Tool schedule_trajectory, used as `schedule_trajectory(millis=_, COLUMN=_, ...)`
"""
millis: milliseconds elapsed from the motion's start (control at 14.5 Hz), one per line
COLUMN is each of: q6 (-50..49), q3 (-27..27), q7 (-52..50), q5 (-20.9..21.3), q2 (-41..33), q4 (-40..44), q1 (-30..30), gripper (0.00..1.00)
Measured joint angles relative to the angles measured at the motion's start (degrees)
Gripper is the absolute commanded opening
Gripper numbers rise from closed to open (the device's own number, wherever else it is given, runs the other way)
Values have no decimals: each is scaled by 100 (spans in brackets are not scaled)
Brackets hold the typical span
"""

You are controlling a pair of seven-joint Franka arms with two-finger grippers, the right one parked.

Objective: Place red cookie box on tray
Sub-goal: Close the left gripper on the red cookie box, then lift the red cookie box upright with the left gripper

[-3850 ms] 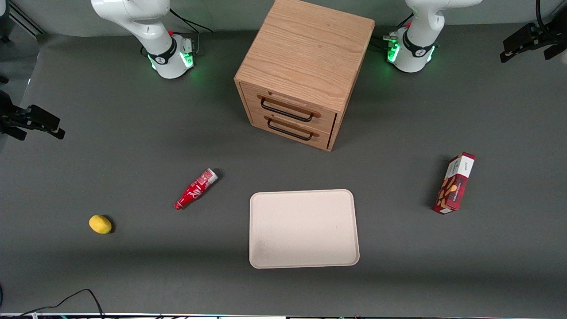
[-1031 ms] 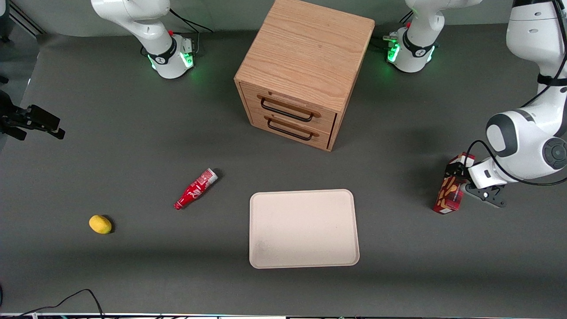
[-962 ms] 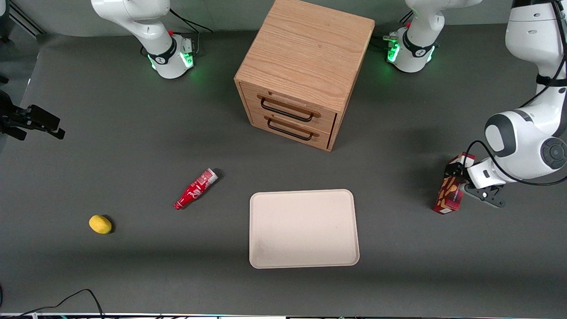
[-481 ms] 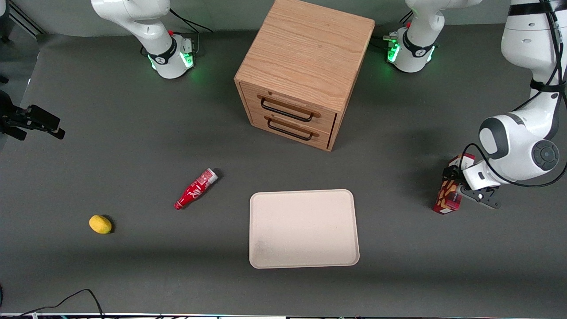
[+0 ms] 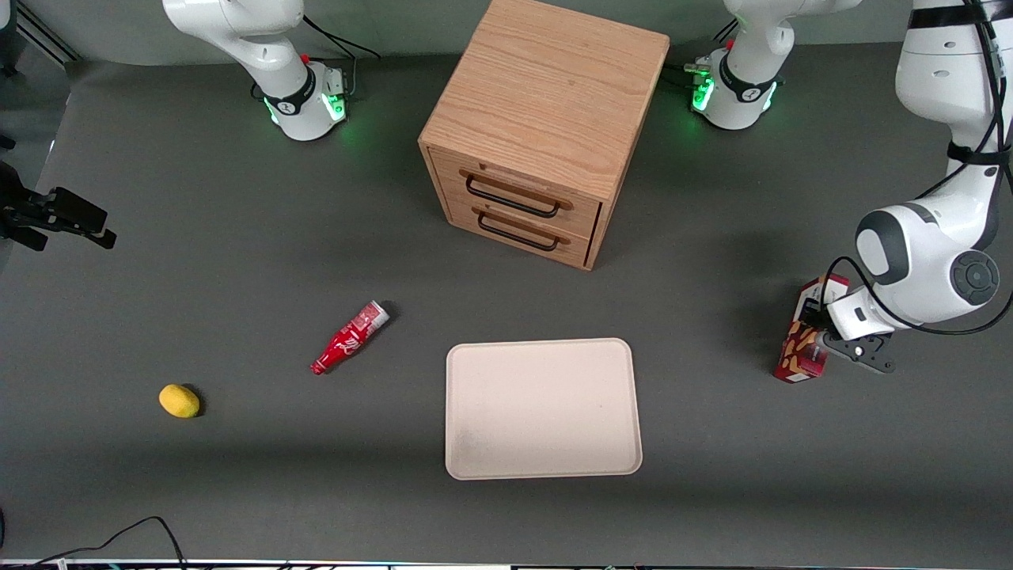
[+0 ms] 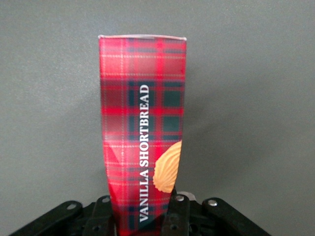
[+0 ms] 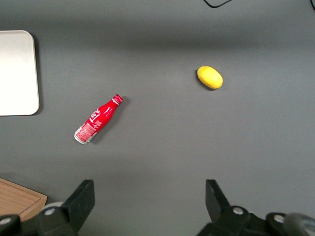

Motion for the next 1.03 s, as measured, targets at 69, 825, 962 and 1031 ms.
schedule_trajectory(millis=69, q6=-18, q3=0, q7=1, q5=-1, q2=-1, q4=28, q1=0, gripper=0)
schedule_trajectory(millis=825, q6=-3939, q3=181, q7=-419, q5=-11, q2=-251, q4=3291, q1=2, gripper=0)
schedule_trajectory(millis=962, q6=-4552, q3=144, q7=-955, q5=-10, q2=-385, q4=3781, q1=-10, gripper=0)
schedule_trajectory(millis=1031, q6=-4838, q3=111, q7=-1254, q5=-10, q2=-476, q4=3985, q1=-30, gripper=0)
